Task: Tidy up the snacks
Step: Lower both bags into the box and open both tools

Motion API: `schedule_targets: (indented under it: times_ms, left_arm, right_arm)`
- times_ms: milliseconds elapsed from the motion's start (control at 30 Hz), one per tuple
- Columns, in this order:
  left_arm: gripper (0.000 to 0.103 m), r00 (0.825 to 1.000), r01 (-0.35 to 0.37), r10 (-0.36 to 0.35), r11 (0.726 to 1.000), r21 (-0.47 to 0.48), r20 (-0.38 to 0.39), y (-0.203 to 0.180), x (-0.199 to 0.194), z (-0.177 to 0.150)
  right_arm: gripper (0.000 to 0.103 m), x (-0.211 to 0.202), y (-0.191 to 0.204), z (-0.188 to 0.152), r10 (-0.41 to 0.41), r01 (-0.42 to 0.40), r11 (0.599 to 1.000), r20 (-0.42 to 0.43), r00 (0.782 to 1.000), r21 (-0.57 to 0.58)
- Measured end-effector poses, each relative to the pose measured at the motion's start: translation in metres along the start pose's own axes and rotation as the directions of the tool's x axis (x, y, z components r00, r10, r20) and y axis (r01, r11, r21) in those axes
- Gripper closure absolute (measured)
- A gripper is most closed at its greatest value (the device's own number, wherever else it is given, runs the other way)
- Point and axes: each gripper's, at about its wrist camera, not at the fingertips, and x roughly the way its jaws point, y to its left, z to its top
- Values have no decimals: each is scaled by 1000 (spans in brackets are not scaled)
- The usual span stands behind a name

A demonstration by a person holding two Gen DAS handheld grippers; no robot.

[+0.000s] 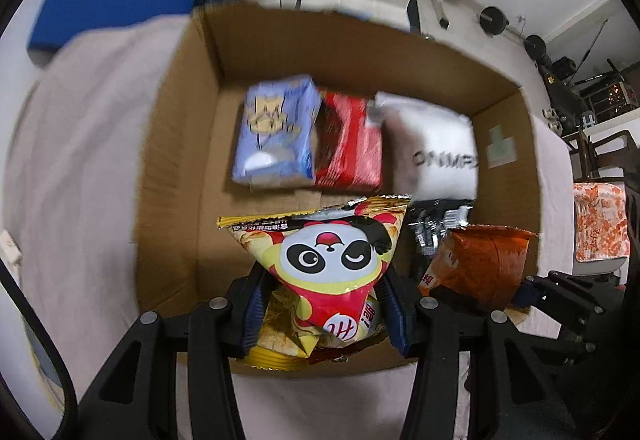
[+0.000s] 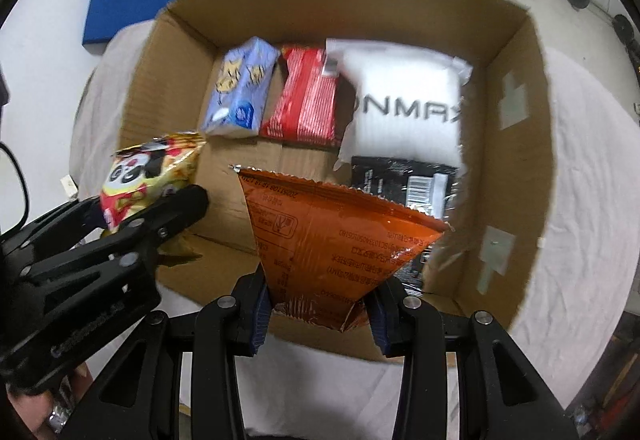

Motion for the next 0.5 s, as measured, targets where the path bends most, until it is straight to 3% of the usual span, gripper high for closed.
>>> schedule_targets:
  times_ms: [333, 500]
  left_arm:
    - [56, 986, 56, -62, 998, -39, -153, 24, 53, 7]
    - [56, 979, 46, -53, 998, -43, -199, 31, 67, 8]
  right_arm:
    - [60, 49, 1, 14, 9, -8, 1000, -56, 998, 6]
    - [59, 66, 2, 18, 18, -18, 1000, -85, 996, 0]
